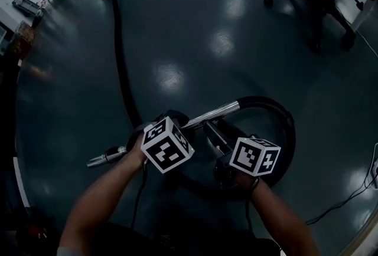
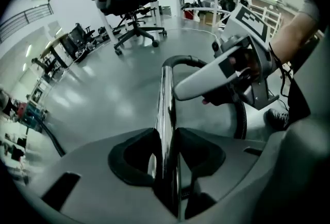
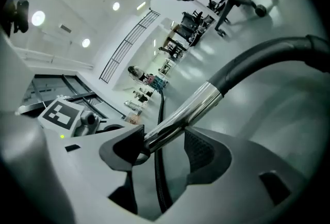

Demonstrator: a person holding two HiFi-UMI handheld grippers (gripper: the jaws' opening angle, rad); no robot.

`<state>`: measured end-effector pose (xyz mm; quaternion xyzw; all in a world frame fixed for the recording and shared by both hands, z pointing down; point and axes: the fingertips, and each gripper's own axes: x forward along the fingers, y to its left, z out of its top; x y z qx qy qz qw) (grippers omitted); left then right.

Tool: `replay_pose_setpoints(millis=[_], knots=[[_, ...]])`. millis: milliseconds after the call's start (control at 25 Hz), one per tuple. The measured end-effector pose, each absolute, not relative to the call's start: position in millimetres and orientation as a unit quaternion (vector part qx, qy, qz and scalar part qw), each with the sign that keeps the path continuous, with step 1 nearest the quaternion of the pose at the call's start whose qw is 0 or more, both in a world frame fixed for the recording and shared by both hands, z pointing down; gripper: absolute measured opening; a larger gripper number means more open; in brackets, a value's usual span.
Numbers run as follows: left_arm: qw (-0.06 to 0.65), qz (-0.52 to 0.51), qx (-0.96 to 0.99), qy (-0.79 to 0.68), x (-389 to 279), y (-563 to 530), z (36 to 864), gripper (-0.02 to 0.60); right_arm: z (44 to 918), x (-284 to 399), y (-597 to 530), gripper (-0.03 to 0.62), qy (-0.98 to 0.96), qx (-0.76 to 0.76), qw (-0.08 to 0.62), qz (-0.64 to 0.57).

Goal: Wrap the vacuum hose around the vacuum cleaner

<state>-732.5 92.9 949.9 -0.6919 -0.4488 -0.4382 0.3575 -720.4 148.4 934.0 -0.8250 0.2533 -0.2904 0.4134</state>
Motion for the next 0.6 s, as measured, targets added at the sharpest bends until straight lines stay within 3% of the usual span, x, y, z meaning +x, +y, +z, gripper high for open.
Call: replay_pose_setpoints(millis=[600], knots=[[0.270, -0.509, -0.744, -0.340, -772, 7, 997, 0.161, 991, -743, 52, 0.227, 0.321, -0.741, 0.476, -0.349]])
